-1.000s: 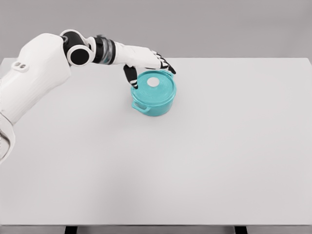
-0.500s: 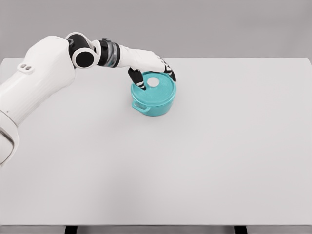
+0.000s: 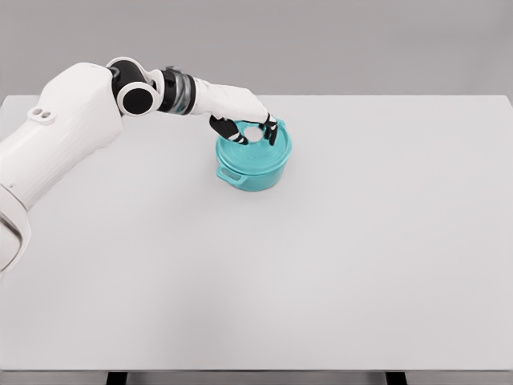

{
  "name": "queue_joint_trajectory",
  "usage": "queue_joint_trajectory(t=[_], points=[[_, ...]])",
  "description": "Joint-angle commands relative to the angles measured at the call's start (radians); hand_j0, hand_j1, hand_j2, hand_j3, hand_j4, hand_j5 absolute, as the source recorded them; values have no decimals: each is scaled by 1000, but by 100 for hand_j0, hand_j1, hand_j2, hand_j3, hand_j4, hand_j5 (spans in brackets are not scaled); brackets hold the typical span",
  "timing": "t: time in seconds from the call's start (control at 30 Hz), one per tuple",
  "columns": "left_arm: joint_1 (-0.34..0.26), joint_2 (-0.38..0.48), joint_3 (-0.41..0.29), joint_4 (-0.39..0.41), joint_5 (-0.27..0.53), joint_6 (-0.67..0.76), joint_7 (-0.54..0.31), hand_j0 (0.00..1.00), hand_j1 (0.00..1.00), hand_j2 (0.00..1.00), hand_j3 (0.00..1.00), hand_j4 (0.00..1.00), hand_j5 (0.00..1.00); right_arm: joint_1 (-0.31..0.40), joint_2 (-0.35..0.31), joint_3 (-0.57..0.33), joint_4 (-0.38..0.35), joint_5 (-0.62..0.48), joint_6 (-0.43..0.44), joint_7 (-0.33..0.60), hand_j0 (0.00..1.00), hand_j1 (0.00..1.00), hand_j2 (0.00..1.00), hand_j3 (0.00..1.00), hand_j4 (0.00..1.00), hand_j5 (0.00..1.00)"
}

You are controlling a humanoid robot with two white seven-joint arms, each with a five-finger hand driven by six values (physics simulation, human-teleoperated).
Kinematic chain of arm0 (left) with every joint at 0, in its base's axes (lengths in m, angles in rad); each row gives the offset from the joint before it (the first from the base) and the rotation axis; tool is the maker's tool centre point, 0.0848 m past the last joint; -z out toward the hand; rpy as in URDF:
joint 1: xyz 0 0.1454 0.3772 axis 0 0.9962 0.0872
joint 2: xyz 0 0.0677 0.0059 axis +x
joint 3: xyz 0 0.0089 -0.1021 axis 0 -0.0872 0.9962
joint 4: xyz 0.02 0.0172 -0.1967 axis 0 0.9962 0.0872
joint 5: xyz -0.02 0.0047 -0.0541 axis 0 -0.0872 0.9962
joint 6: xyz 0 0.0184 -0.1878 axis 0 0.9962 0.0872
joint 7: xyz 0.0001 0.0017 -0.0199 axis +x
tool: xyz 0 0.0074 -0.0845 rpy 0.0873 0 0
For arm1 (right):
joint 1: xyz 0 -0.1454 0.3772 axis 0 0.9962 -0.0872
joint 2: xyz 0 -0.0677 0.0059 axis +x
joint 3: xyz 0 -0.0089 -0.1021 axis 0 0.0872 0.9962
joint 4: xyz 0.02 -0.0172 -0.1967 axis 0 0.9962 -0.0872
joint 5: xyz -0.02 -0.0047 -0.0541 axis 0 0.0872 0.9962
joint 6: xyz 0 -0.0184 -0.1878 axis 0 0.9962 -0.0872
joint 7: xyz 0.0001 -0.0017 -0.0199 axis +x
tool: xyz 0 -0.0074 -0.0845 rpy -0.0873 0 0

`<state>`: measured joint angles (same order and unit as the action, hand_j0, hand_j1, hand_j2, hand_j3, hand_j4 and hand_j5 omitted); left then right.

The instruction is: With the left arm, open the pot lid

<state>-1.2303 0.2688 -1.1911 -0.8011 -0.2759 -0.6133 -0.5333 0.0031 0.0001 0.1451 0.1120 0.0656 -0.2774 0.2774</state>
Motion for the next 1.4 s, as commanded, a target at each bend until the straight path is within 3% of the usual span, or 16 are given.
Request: queue_joint_trajectory(t=[0.0,0.07,0.33,0.67,0.73,1.13,1.37], points=[[0,1,2,-1,6,2,-1,53,53,53,53,53,53,0,0,1,0,0,0,0,100,100,100,100,100,100],[0,6,4,-10,12,2,-1,48,48,48,48,48,48,0,0,-1,0,0,-2,0,100,100,100,100,100,100],[2,7,5,-17,15,2,-1,44,44,44,44,44,44,0,0,1,0,0,-2,0,100,100,100,100,100,100],[-9,102,-2,-211,103,2,-2,44,44,44,44,44,44,0,0,-1,0,0,0,0,100,100,100,100,100,100],[-14,122,-39,-250,148,2,-13,44,44,44,44,44,44,0,0,-1,0,0,0,0,100,100,100,100,100,100],[-37,317,-84,-503,256,2,-31,43,43,43,43,43,43,0,0,1,0,0,0,0,100,100,100,100,100,100],[-26,518,-90,-624,271,2,-30,43,43,43,43,43,43,0,0,1,0,0,0,0,100,100,100,100,100,100]])
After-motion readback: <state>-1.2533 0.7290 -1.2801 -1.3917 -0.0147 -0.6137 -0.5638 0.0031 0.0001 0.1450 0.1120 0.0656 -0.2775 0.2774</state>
